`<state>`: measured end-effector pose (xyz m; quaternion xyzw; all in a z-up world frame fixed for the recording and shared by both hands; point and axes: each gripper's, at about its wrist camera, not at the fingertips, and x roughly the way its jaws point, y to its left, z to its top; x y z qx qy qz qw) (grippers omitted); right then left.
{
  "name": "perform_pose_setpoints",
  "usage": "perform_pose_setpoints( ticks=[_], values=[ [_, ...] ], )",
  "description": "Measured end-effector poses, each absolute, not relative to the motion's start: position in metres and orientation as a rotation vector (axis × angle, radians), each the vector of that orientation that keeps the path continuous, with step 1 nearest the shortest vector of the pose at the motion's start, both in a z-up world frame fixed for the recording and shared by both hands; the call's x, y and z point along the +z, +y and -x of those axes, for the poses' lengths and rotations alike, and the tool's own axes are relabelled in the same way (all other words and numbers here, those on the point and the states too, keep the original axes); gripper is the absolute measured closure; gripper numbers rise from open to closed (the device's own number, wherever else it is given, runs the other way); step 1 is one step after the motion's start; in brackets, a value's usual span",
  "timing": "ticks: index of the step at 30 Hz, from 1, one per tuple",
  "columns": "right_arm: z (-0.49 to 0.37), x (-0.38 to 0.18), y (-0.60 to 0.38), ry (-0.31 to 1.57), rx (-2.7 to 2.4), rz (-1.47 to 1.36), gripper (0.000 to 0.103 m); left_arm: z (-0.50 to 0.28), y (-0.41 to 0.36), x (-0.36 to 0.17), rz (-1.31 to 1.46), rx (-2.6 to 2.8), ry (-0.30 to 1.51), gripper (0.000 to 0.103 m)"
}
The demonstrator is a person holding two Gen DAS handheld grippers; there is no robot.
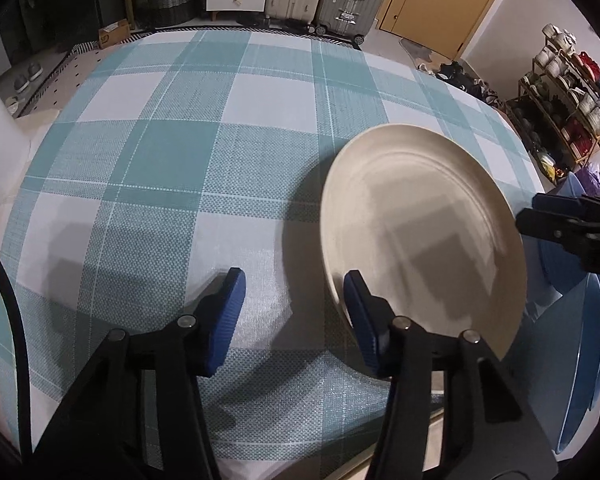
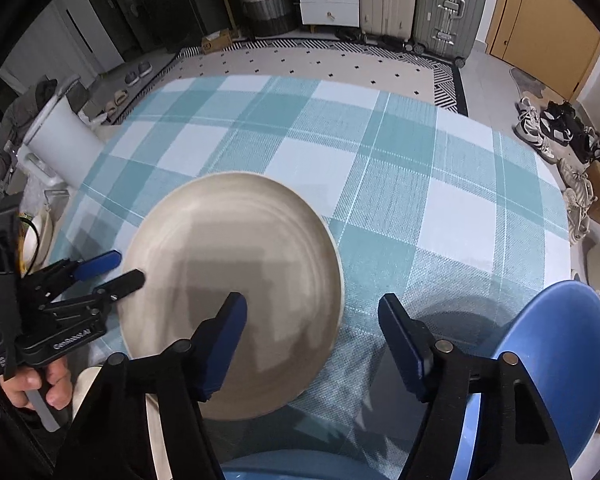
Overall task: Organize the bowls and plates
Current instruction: 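Close the left gripper on the rim of a cream plate, then lift the cream plate by its rim with the left gripper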
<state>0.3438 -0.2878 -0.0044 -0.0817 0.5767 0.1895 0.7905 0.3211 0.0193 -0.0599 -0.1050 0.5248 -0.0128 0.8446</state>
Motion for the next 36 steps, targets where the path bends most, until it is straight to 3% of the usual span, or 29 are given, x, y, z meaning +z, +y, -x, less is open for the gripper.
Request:
perform_pose_setpoints(
  ticks=[6,15,19,26,28,36],
  values=[
    [-0.346,-0.008,-0.282,1.233,0.389,0.236,0.048,-0.321,0.019,-0.06,0.227,-0.041,1.104,0.061],
    [-0.35,-0.02,-0.272,1.266,0.381,0.291,0.049,-0.319,0.022,-0.06,0.231,-0.042,1.102,0.064],
    [-0.351,-0.029,-0.269,1.289,0.381,0.309,0.061,-0.318,0.021,-0.059,0.232,-0.055,1.1,0.069],
    [-0.347,-0.035,-0.272,1.312,0.385,0.303,0.081,-0.316,0.013,-0.055,0.218,-0.085,1.091,0.092],
    [-0.346,-0.034,-0.273,1.305,0.379,0.304,0.09,-0.316,0.012,-0.055,0.208,-0.078,1.089,0.094],
    [-0.342,-0.021,-0.271,1.248,0.379,0.285,0.095,-0.312,0.016,-0.049,0.238,-0.074,1.071,0.094]
  ],
)
